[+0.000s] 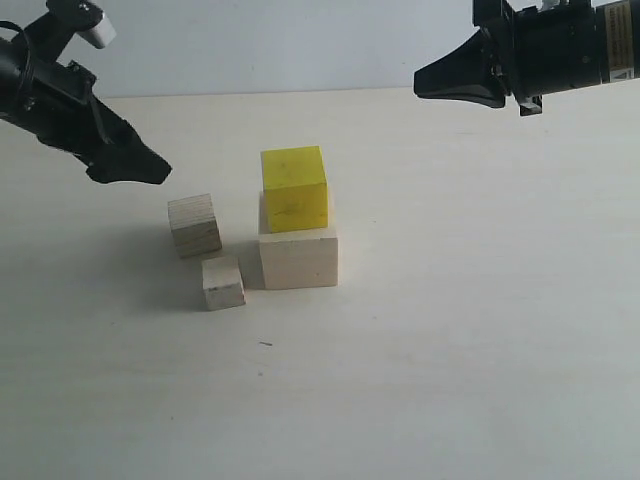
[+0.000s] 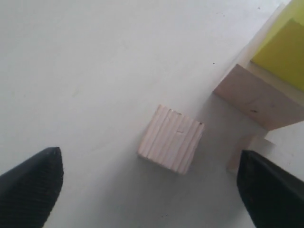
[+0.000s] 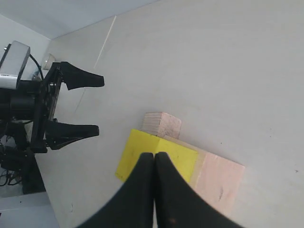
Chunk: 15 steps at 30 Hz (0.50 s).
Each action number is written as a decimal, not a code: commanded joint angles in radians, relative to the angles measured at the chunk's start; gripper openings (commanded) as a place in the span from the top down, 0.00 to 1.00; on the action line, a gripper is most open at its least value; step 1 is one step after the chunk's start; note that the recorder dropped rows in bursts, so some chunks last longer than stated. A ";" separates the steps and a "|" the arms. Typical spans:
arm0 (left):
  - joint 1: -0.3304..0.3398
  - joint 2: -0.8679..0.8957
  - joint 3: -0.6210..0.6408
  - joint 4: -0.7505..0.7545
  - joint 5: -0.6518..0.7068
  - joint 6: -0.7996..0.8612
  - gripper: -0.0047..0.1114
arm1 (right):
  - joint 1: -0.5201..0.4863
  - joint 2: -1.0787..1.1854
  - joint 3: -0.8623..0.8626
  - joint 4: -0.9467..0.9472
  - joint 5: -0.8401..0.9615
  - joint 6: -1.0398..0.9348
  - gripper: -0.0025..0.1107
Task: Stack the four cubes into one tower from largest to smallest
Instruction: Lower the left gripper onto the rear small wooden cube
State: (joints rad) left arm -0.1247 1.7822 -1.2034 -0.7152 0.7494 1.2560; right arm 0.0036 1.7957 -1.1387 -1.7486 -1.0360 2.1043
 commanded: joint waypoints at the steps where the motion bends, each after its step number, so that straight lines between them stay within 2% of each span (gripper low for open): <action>1: -0.054 0.036 -0.005 0.012 -0.002 0.052 0.22 | -0.006 -0.008 -0.006 0.004 -0.025 -0.001 0.98; 4: -0.081 0.067 -0.005 0.072 -0.008 0.068 0.30 | -0.006 -0.008 -0.006 0.004 -0.046 -0.001 0.98; 7: -0.085 0.097 -0.005 0.109 -0.011 0.069 0.33 | -0.006 -0.008 -0.006 0.004 -0.058 -0.001 0.98; 15: -0.085 0.115 -0.005 0.180 -0.057 0.067 0.19 | -0.005 -0.008 -0.006 0.004 -0.065 -0.001 0.98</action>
State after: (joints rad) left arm -0.2057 1.8984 -1.2057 -0.5645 0.7297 1.3218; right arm 0.0036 1.7957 -1.1387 -1.7486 -1.0930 2.1043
